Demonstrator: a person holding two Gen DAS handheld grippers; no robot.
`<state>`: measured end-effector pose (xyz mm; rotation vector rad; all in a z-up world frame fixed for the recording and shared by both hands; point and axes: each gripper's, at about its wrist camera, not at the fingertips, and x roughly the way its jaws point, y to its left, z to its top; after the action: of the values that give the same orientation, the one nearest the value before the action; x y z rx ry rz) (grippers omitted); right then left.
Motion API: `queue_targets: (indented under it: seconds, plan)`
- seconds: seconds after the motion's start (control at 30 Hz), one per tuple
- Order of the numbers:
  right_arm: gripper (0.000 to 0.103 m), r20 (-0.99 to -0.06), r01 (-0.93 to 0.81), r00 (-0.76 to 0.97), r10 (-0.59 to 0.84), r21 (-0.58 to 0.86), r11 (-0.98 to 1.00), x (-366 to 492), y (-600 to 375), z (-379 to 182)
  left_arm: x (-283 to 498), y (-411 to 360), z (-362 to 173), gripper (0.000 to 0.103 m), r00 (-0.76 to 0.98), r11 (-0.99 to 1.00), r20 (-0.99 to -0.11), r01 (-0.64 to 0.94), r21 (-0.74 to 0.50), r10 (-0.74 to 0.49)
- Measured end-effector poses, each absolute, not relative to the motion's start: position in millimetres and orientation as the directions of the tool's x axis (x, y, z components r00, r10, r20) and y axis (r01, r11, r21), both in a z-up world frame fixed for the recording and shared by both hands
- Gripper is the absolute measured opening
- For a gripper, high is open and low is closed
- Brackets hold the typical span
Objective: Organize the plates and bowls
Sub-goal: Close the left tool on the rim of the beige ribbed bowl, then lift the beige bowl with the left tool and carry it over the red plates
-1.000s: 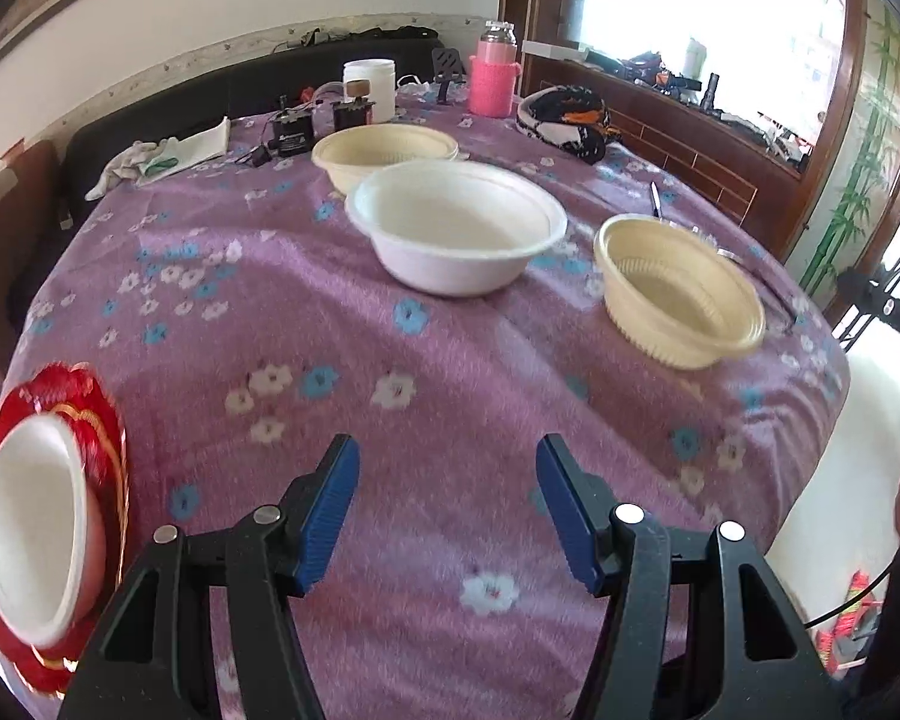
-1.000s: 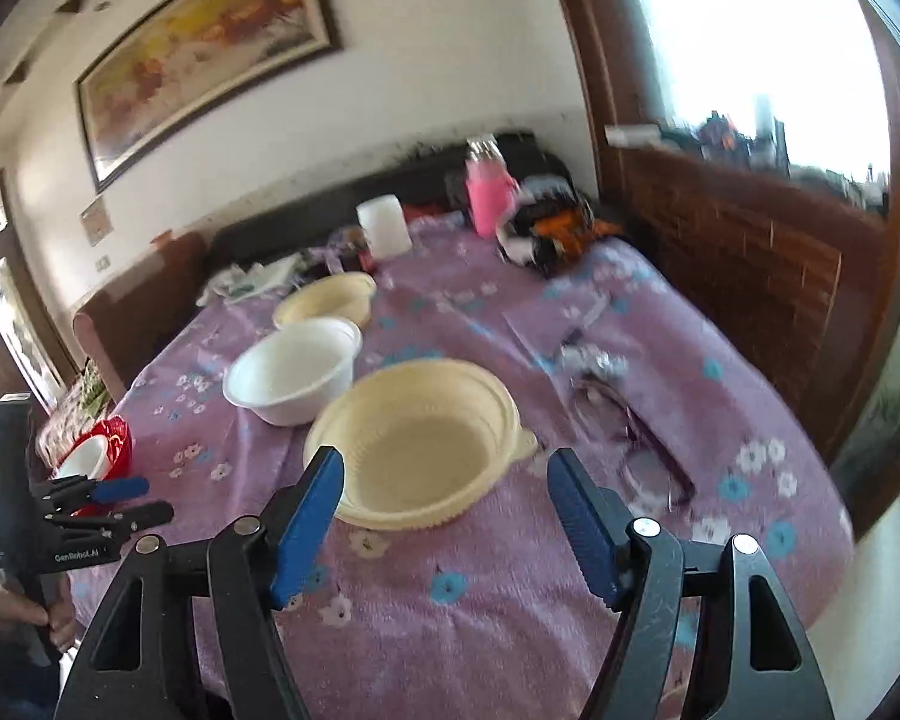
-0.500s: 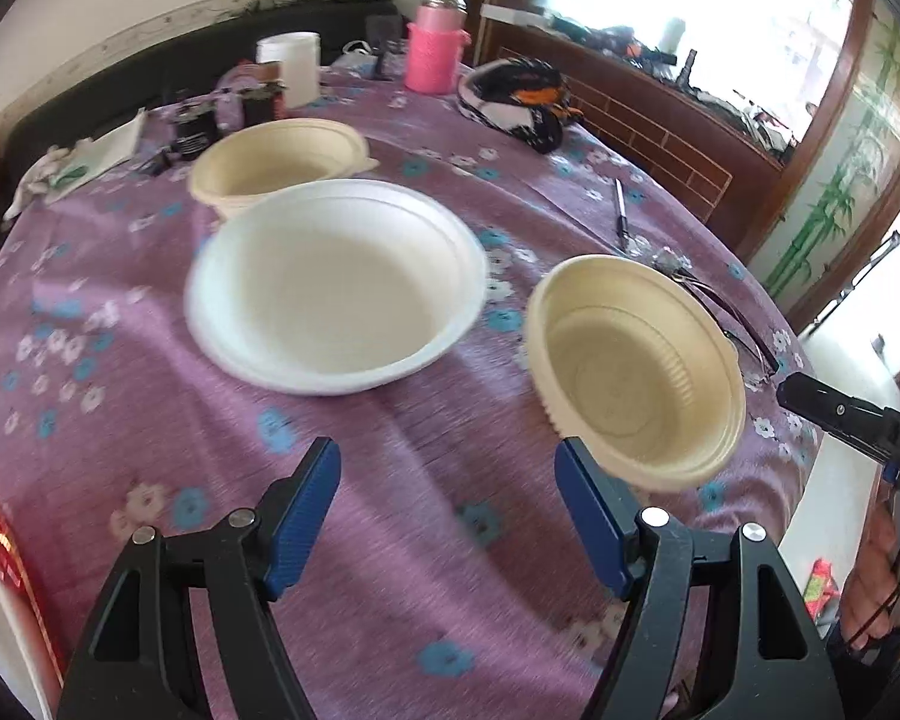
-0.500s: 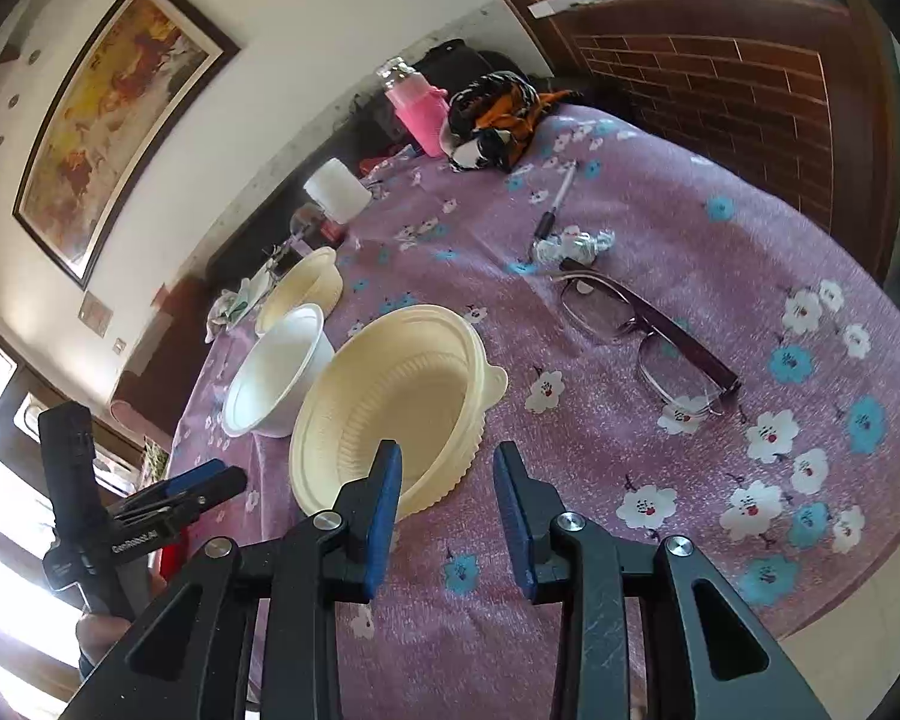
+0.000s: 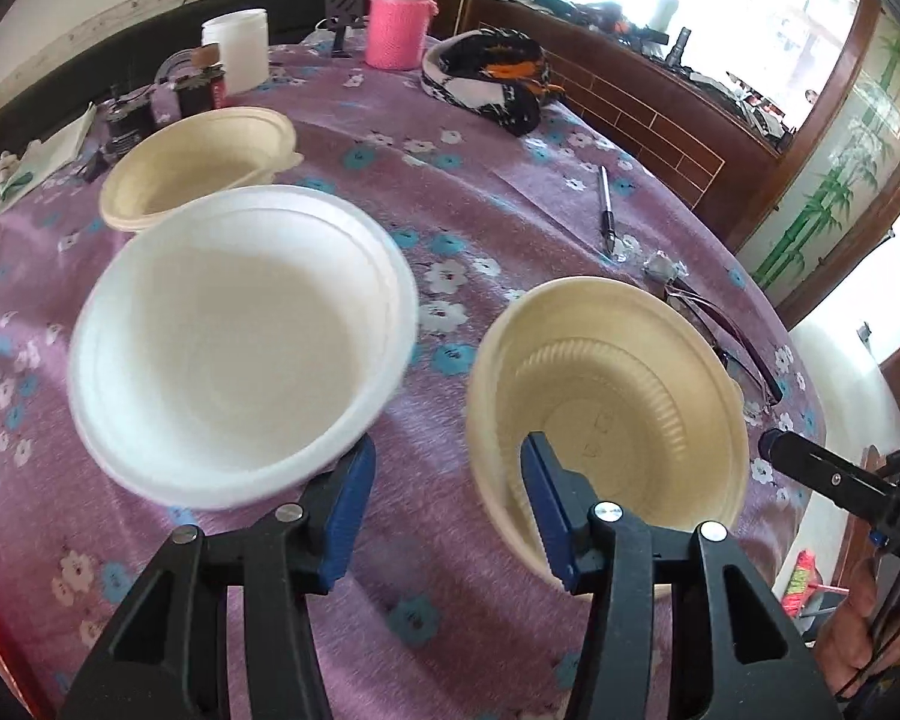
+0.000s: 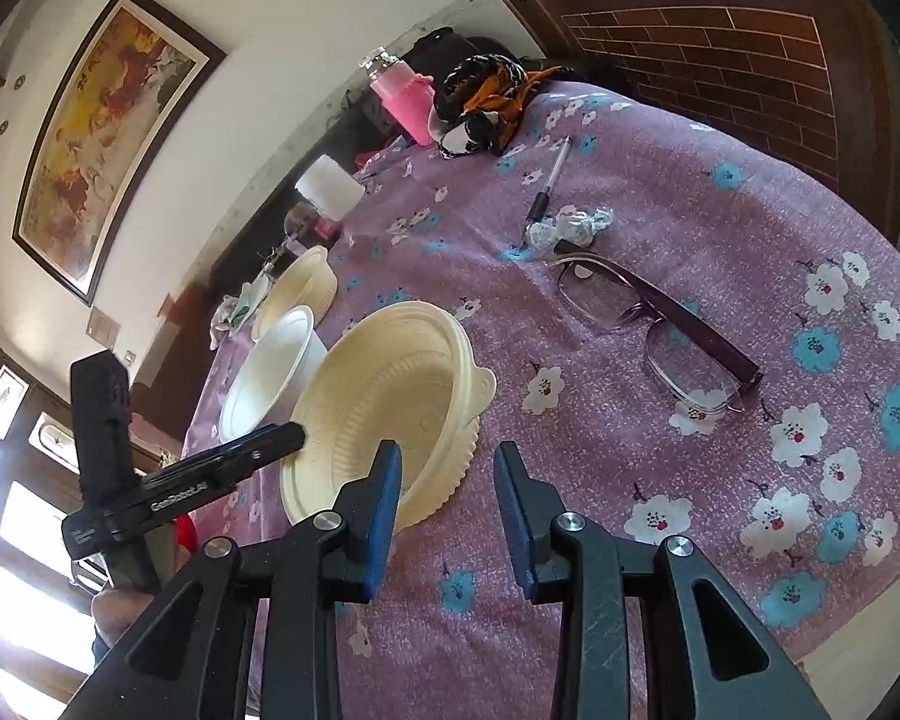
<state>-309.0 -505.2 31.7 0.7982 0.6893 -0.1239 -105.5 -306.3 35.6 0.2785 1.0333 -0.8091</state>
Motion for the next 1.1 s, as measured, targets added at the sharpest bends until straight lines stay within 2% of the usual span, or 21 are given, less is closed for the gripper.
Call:
queue_targets:
  seconds: [0.1,0.13,0.17,0.2,0.27,0.4,0.57,0.87,1.1]
  plan:
    - [0.034,-0.612,0.345,0.775,0.156,0.617,0.708,-304.4,-504.2,30.8,-109.7,-313.8,28.3,0.023,0.244,0.675,-0.856,0.721,-0.154,-0.456]
    - [0.034,-0.618,0.349,0.771,0.152,0.61,0.711,-302.7,-503.5,30.0,-112.1,-314.5,26.8,0.021,0.236,0.67,-0.857,0.726,-0.159,-0.459]
    - [0.032,-0.623,0.352,0.768,0.15,0.605,0.714,-300.3,-502.5,28.7,-114.0,-315.2,25.9,0.02,0.234,0.665,-0.857,0.73,-0.158,-0.46]
    - [0.023,-0.626,0.352,0.765,0.152,0.604,0.715,-298.3,-501.7,27.5,-118.1,-315.5,25.9,0.02,0.239,0.66,-0.854,0.736,-0.151,-0.462]
    - [0.015,-0.629,0.348,0.76,0.163,0.606,0.715,-295.3,-499.0,24.4,-123.6,-314.0,28.0,0.02,0.251,0.657,-0.851,0.741,-0.138,-0.461]
    - [0.015,-0.626,0.343,0.765,0.15,0.593,0.728,-297.4,-493.0,28.0,-132.3,-306.5,34.3,0.02,0.283,0.659,-0.842,0.744,-0.109,-0.459]
    - [0.015,-0.614,0.301,0.769,0.179,0.595,0.746,-298.7,-479.7,38.3,-141.3,-274.4,45.4,0.021,0.291,0.674,-0.826,0.726,-0.136,-0.482]
    - [0.015,-0.603,0.152,0.735,0.31,0.592,0.791,-281.6,-418.5,51.3,-162.6,-174.2,67.2,0.022,0.364,0.737,-0.782,0.653,-0.173,-0.506]
    - [0.015,-0.636,0.058,0.672,0.381,0.557,0.829,-249.6,-358.7,47.4,-158.2,-115.1,48.9,0.022,0.406,0.817,-0.797,0.548,-0.178,-0.446]
